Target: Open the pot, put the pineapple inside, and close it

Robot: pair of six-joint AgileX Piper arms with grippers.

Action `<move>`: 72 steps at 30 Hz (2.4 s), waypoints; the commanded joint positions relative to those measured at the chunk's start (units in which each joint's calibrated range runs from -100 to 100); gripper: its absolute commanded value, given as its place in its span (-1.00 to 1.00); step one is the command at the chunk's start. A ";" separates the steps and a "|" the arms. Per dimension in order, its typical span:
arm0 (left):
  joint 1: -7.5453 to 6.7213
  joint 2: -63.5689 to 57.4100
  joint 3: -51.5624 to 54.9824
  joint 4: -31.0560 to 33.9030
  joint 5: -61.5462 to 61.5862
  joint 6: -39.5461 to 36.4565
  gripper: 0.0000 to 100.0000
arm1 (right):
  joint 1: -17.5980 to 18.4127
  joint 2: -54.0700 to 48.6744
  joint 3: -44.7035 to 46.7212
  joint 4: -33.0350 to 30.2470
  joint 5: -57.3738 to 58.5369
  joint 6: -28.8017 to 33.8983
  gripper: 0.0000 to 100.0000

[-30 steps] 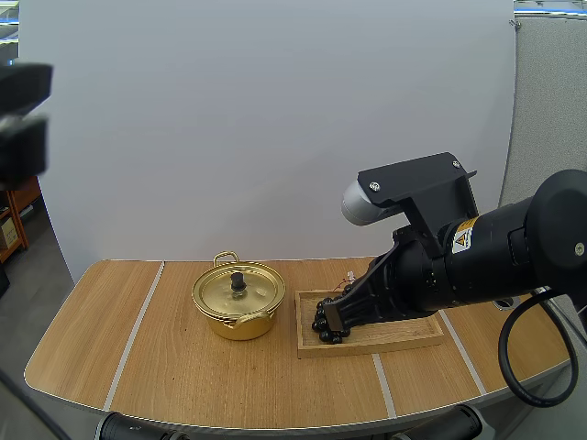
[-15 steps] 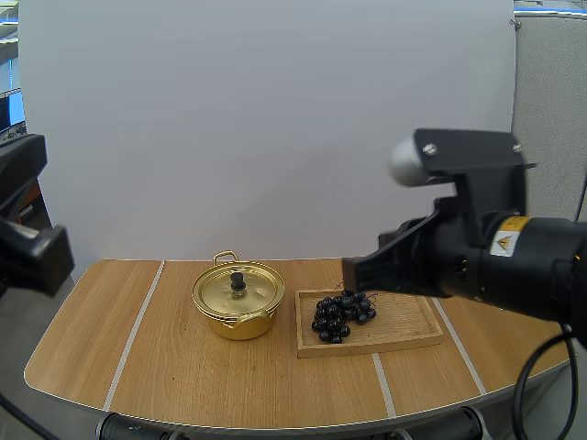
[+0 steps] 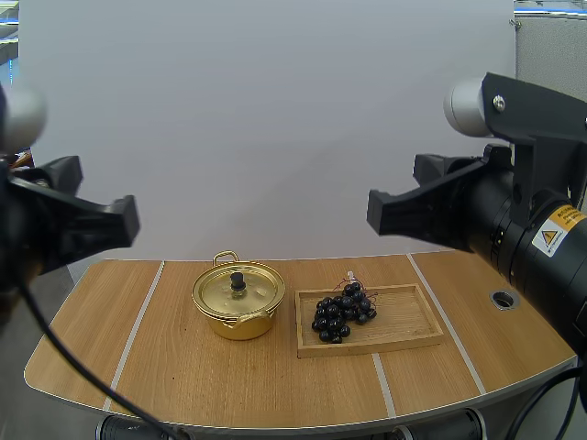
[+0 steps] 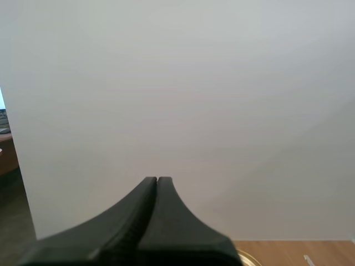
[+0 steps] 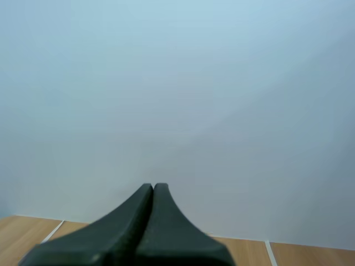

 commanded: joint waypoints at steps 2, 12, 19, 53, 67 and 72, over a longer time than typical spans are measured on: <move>0.17 -0.17 7.62 0.26 -17.55 -2.15 -1.00 | -0.22 -0.32 3.79 -0.02 -9.74 -1.29 -1.00; 0.17 -0.17 29.80 0.63 -47.93 -1.73 -1.00 | -0.22 -0.32 20.34 -3.98 -26.50 -3.02 -1.00; 0.17 -0.17 38.59 0.63 -53.47 -1.62 -1.00 | -0.22 -0.32 29.44 -6.56 -35.97 -3.02 -1.00; 0.17 -0.17 51.82 0.80 -53.11 -1.55 -1.00 | -0.22 -0.32 47.48 -9.02 -42.32 -2.73 -1.00; 0.17 -0.17 51.82 0.57 -37.48 -1.55 -1.00 | -0.22 -0.32 47.48 -8.52 -28.34 -2.09 -1.00; 0.17 -0.17 51.82 0.57 -38.35 -1.55 -1.00 | -0.22 -0.32 47.48 -8.52 -28.34 -2.09 -1.00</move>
